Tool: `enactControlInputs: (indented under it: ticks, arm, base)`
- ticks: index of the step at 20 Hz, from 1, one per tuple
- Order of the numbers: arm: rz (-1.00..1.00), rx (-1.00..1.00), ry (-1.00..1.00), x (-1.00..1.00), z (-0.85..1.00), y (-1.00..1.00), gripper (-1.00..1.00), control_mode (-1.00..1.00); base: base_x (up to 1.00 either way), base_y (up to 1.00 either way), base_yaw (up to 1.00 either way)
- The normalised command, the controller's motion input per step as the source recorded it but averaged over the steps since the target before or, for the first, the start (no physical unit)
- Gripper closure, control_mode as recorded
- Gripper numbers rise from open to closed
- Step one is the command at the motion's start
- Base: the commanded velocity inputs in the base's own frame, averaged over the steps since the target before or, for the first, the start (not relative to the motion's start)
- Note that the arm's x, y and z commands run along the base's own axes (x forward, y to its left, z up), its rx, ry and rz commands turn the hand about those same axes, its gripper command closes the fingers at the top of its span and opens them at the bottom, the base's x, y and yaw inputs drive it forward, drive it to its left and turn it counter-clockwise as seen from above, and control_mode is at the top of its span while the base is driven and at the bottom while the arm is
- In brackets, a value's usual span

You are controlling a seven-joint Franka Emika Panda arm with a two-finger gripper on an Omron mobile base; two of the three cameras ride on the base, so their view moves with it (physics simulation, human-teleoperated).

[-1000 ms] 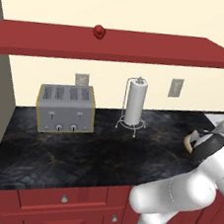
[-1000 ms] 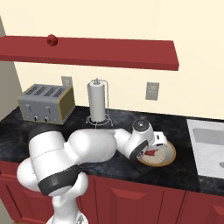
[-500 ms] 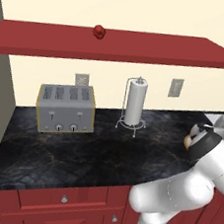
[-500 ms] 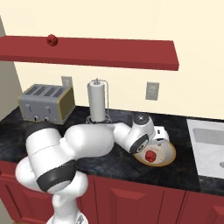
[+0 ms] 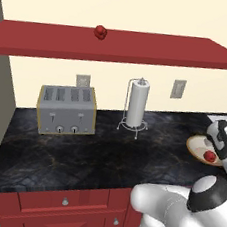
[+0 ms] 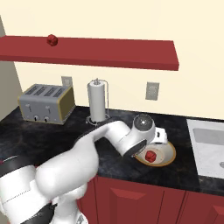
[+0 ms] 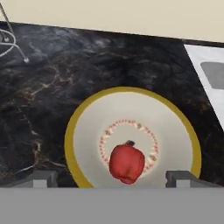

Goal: Pick the bell peppers from the cabinet and place them in one bowl. Pick the onion from the sink and place it in the other bowl.

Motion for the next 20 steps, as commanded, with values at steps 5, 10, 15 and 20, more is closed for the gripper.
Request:
enactControlInputs:
  ticks: [5,10,15,20]
  arm:
    - [-0.08,0.10,-0.13,-0.65,0.72,0.63,-1.00,-1.00]
    - [-0.05,0.00,0.02,-0.49,0.99,0.59,-1.00,-1.00]
    - [0.00,-0.01,0.07,-0.68,0.87,0.50,-1.00,-1.00]
    - [0.00,0.00,0.10,-0.63,0.83,0.50,-1.00,-1.00]
  base:
    - [0.00,0.00,0.00]
    - [0.00,0.00,0.00]
    - [0.00,0.00,0.00]
    - [0.00,0.00,0.00]
